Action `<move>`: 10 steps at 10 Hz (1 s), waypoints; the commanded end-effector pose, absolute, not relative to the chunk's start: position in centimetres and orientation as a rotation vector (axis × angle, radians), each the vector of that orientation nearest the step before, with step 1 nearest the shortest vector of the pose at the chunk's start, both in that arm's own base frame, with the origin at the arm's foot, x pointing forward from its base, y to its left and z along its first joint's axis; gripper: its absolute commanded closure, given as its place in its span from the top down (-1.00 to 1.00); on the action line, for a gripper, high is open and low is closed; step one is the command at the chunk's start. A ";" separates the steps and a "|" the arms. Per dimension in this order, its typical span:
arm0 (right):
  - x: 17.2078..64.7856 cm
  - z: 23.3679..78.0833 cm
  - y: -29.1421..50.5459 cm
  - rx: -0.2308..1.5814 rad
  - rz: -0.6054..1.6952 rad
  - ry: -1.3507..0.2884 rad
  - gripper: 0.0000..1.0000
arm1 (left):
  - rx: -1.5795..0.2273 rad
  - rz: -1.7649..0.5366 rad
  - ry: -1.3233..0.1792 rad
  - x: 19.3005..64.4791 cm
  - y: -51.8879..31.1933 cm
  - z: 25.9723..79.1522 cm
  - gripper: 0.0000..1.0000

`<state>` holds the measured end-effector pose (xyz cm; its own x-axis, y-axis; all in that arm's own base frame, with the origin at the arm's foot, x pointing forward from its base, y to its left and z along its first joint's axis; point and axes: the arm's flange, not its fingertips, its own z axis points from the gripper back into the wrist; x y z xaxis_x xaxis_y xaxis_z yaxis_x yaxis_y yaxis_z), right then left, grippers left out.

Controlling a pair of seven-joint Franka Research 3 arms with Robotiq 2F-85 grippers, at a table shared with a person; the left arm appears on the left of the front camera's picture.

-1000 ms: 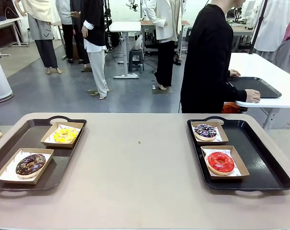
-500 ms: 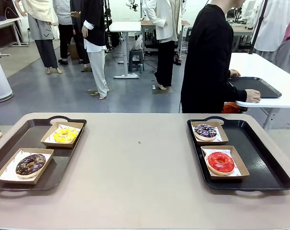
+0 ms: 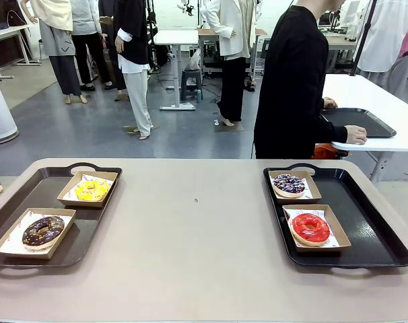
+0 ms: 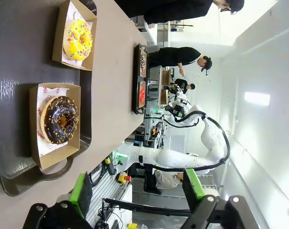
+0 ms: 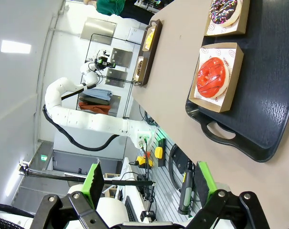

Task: Individually package the donuts and arrange them on the tray.
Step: Place the picked Paper togo box on the Handle tray.

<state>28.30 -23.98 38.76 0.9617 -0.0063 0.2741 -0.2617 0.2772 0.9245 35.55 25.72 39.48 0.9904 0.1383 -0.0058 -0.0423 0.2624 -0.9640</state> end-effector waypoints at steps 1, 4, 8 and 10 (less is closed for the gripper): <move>28.0 38.8 -23.9 1.285 0.180 -0.243 1.00 | -1.302 0.124 -0.090 35.4 25.9 39.6 1.00; 28.0 38.8 -23.9 1.285 0.180 -0.243 1.00 | -1.302 0.124 -0.090 35.4 25.9 39.6 1.00; 28.0 38.8 -23.9 1.285 0.180 -0.243 1.00 | -1.302 0.124 -0.090 35.4 25.9 39.6 1.00; 28.0 38.8 -23.9 1.285 0.180 -0.243 1.00 | -1.302 0.124 -0.090 35.4 25.9 39.6 1.00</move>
